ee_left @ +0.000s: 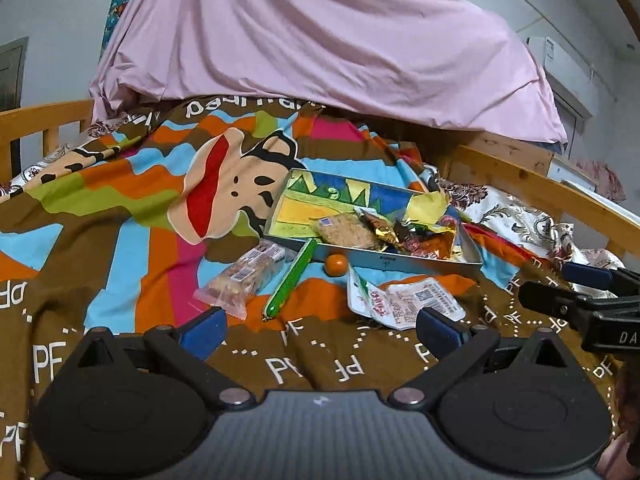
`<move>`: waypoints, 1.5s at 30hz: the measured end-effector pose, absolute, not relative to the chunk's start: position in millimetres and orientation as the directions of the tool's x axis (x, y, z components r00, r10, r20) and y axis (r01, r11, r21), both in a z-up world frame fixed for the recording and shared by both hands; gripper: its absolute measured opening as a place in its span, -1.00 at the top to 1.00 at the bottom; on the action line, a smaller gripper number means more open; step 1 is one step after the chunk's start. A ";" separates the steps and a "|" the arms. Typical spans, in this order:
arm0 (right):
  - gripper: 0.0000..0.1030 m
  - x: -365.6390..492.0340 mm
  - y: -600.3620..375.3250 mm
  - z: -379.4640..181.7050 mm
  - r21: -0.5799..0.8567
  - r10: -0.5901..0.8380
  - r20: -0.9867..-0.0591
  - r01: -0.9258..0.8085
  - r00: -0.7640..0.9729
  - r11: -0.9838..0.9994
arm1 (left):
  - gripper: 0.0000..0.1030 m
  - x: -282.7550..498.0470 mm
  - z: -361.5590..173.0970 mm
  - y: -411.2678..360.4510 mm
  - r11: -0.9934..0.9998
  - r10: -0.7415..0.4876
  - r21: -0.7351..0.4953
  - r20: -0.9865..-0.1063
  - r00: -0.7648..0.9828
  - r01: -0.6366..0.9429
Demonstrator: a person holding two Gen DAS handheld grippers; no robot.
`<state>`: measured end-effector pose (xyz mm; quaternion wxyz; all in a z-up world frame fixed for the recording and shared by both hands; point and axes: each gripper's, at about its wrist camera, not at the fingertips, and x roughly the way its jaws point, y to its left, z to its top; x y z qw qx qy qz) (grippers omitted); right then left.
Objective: Organize snacks
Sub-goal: 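Lift both open tools up and away from the tin, then lower the left tool onto the green stick snack while the right tool approaches the white packet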
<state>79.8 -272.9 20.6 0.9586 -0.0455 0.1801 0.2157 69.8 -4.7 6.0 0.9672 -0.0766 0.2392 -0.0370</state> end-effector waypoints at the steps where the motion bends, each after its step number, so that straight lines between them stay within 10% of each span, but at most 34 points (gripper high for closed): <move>1: -0.99 80.9 -271.0 19.3 -0.017 0.395 -0.375 -0.432 0.839 0.902 | -0.99 70.8 5.9 -3.5 0.985 -0.108 -0.167 -0.460 0.881 0.033; 16: -0.99 96.3 -240.9 -6.2 -0.111 0.370 -0.484 -0.475 0.793 0.873 | -0.99 115.2 -2.1 23.2 0.985 -0.117 -0.169 -0.483 0.868 0.039; 27: -0.99 110.6 -208.4 -43.1 -0.467 0.238 -0.465 -0.464 0.853 0.753 | -0.99 153.8 -17.5 17.2 0.981 -0.184 -0.151 -0.506 0.842 0.124; 45: -0.99 160.9 -221.0 -62.0 -0.247 0.253 -0.580 -0.463 0.775 0.851 | -0.99 202.8 -48.0 14.8 0.960 -0.275 -0.205 -0.563 0.779 0.191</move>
